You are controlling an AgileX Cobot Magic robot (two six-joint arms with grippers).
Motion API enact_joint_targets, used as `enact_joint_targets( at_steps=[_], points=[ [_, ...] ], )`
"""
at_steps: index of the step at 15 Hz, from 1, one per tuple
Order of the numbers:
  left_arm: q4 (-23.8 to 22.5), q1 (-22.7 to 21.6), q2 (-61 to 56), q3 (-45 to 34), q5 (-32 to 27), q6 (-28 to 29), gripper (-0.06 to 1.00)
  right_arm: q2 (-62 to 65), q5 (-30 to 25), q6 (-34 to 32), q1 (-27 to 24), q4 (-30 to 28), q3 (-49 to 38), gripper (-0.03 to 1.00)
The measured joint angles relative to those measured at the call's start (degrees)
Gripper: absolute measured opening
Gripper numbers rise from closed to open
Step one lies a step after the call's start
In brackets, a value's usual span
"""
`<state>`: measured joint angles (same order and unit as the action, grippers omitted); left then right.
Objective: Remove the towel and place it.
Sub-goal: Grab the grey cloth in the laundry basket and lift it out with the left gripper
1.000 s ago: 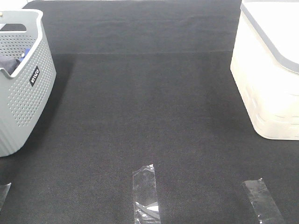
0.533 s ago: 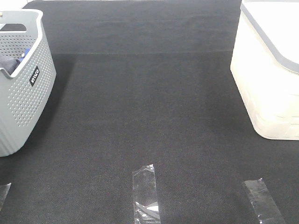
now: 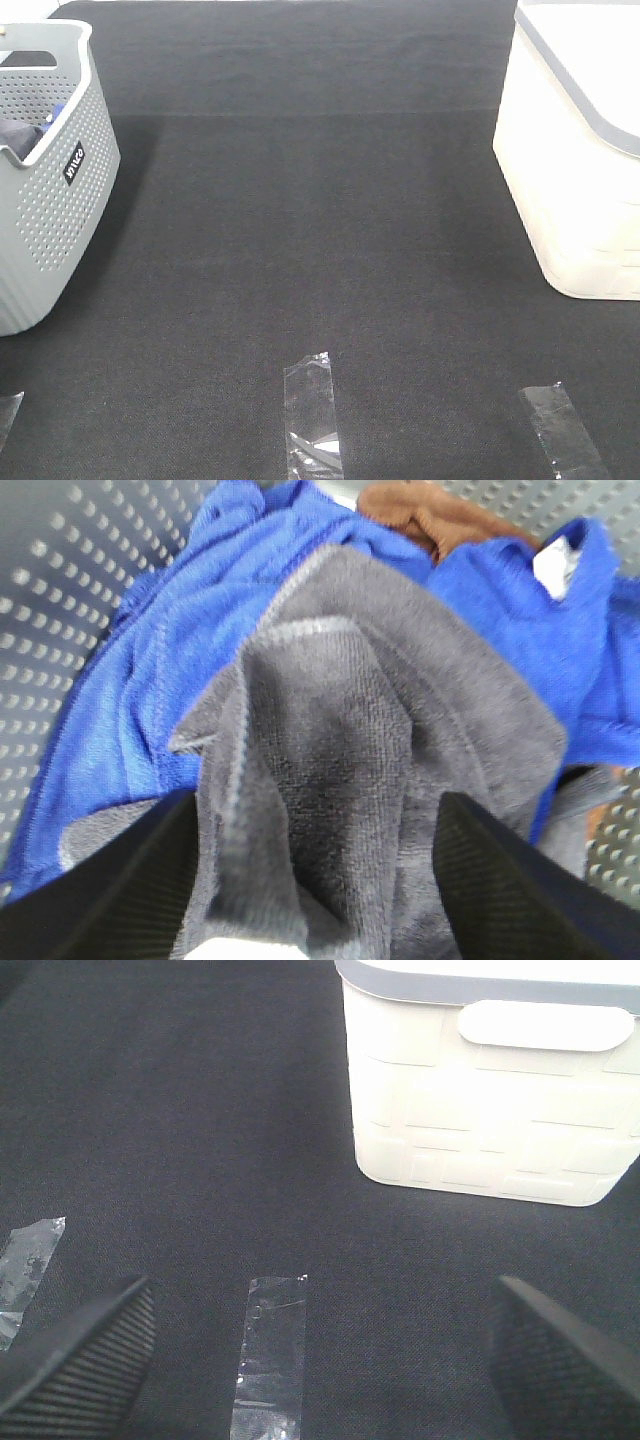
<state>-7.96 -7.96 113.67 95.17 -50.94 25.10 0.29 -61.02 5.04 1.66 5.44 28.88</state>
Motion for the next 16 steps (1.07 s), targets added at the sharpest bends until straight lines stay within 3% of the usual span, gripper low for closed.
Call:
enact_joint_targets(
  at_steps=[5,10,12,16],
  points=[
    [2.6,0.0,3.4,0.9,-0.2,-1.1,0.58,0.0,0.0,0.0,0.0,0.0,0.0,0.83],
    [2.8,0.0,3.4,0.9,-0.2,-2.7,0.25,0.0,0.0,0.0,0.0,0.0,0.0,0.83],
    [2.8,0.0,3.4,0.9,-0.7,-5.6,0.06,0.0,0.0,0.0,0.0,0.0,0.0,0.83],
    [2.7,0.0,2.3,0.9,-1.4,-7.4,0.01,0.0,0.0,-0.1,0.0,0.0,0.0,0.83]
  ],
)
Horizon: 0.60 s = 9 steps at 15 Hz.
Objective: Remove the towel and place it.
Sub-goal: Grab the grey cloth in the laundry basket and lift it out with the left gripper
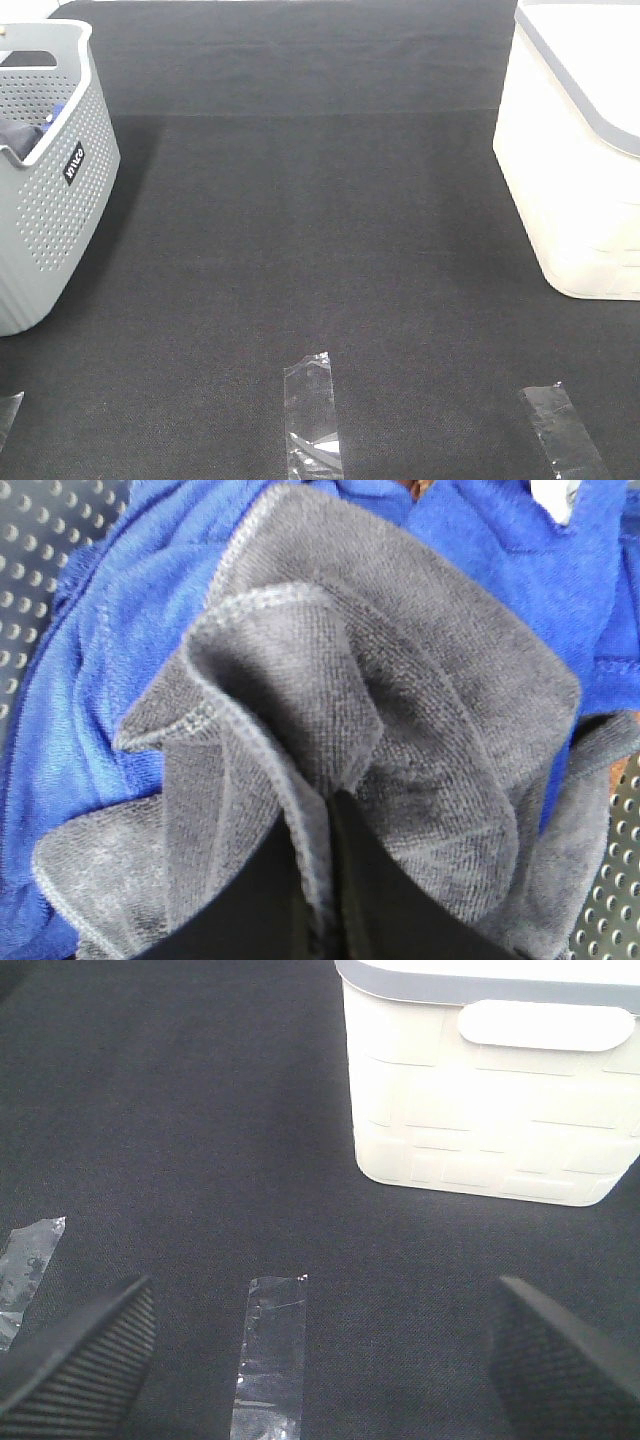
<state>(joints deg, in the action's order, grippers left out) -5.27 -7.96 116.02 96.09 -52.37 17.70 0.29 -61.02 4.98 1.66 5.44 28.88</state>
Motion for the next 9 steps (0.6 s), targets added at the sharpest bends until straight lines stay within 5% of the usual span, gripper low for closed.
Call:
enact_joint_targets(
  at_steps=[3,6,9],
  points=[
    [-0.2,0.0,-0.1,0.0,-0.1,-0.1,0.11,0.0,0.0,0.0,0.0,0.0,0.0,0.83],
    [0.2,0.0,-0.1,0.0,-0.1,-0.1,0.48,0.0,0.0,0.0,0.0,0.0,0.0,0.83],
    [0.2,0.0,-0.1,0.0,-0.1,-0.1,0.44,0.0,0.0,0.0,0.0,0.0,-0.1,0.83]
  ],
)
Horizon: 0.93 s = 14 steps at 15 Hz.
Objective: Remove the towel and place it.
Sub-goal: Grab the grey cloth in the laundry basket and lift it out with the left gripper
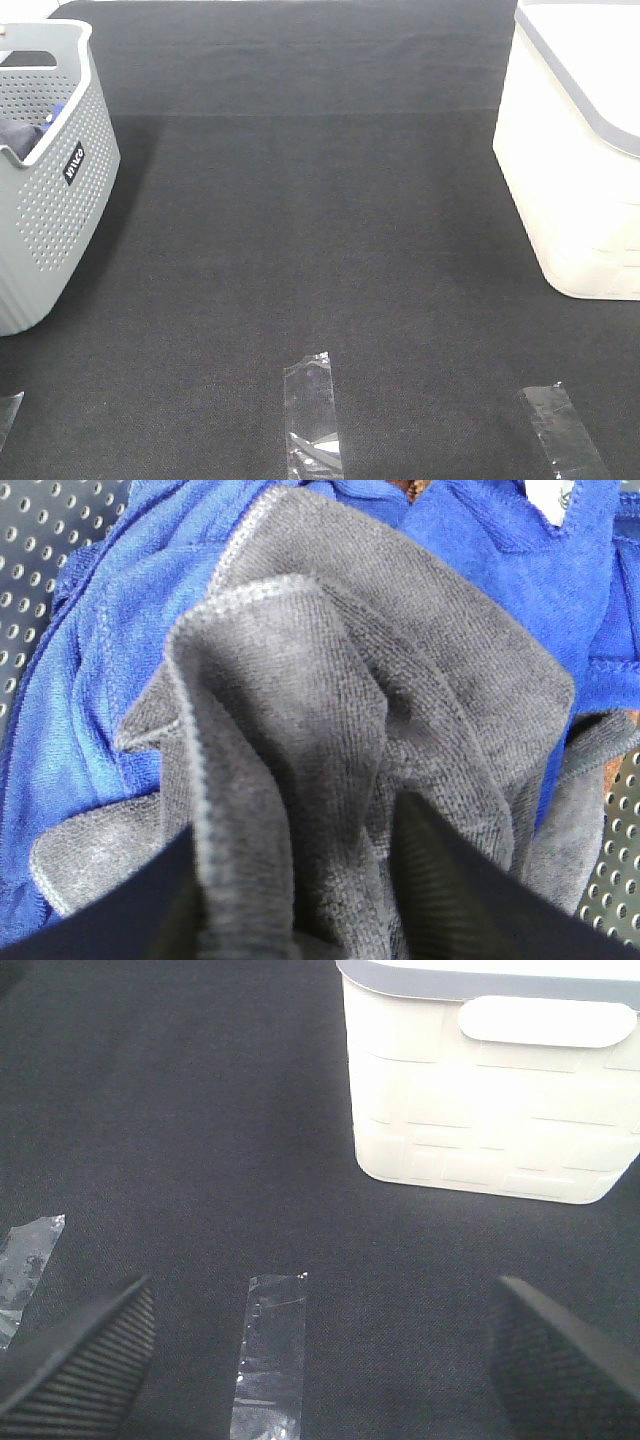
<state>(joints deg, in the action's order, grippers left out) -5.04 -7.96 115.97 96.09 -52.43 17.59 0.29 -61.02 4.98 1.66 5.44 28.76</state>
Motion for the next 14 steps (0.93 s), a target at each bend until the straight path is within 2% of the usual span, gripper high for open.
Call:
enact_joint_targets(
  at_steps=[3,5,6,9,14],
  points=[
    [0.0,0.0,0.0,0.0,-0.2,0.0,0.25,0.0,0.0,0.0,0.0,0.0,0.0,0.83],
    [0.0,0.0,0.0,0.0,-1.4,-0.2,0.08,0.0,0.0,0.0,0.0,0.0,0.0,0.83],
    [0.0,0.0,0.0,0.0,-1.5,-1.1,0.02,0.0,0.0,0.0,0.0,0.0,0.0,0.83],
    [0.0,0.0,-1.8,0.0,-2.1,-2.4,0.01,0.0,0.0,0.0,0.0,0.0,0.0,0.83],
    [0.1,0.0,-12.0,0.0,-1.0,-2.5,0.01,0.0,0.0,0.0,0.0,0.0,0.0,0.83]
  ],
)
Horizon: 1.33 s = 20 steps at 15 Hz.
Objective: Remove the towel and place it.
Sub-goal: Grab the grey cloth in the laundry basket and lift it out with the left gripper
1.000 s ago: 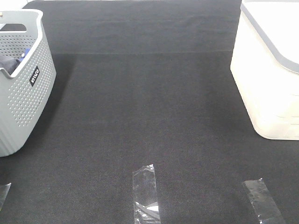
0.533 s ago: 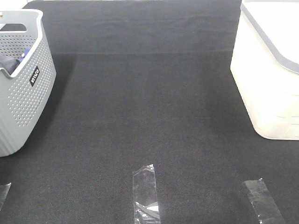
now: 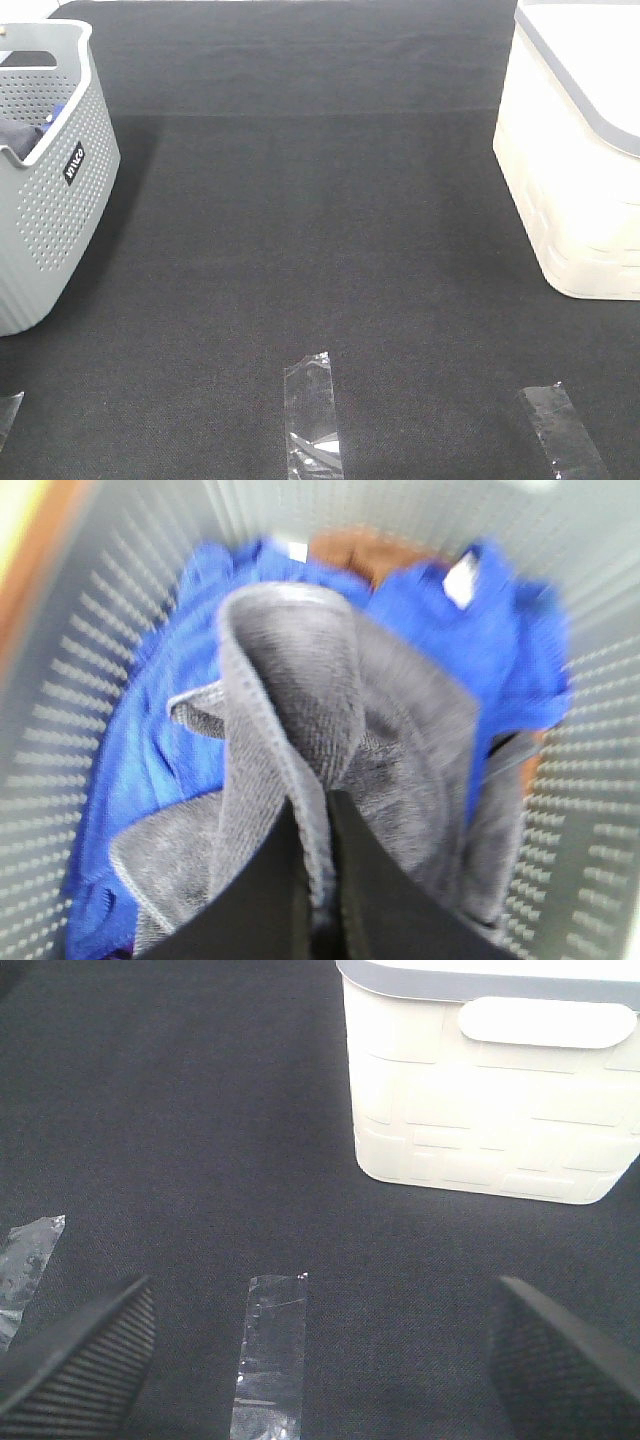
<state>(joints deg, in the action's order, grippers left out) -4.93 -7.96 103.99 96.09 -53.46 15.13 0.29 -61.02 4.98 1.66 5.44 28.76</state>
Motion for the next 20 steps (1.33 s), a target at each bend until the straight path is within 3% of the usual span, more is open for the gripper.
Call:
enact_joint_targets(
  at_steps=[3,7,10,14,20],
  points=[
    [2.3,0.0,-5.4,0.0,1.4,0.0,0.01,0.0,0.0,0.0,0.0,0.0,0.0,0.83],
    [10.0,0.4,-12.1,0.0,6.1,-4.2,0.01,0.0,0.0,0.0,0.0,0.0,0.0,0.83],
    [11.0,0.5,-12.3,0.0,5.4,-6.0,0.00,0.0,0.0,0.0,0.0,0.0,0.0,0.83],
    [10.4,0.5,-5.6,0.0,-0.5,-6.1,0.00,0.0,0.0,0.0,0.0,0.0,0.0,0.83],
    [10.2,0.5,9.9,0.0,-0.6,-6.0,0.00,0.0,0.0,0.0,0.0,0.0,0.0,0.83]
  ],
)
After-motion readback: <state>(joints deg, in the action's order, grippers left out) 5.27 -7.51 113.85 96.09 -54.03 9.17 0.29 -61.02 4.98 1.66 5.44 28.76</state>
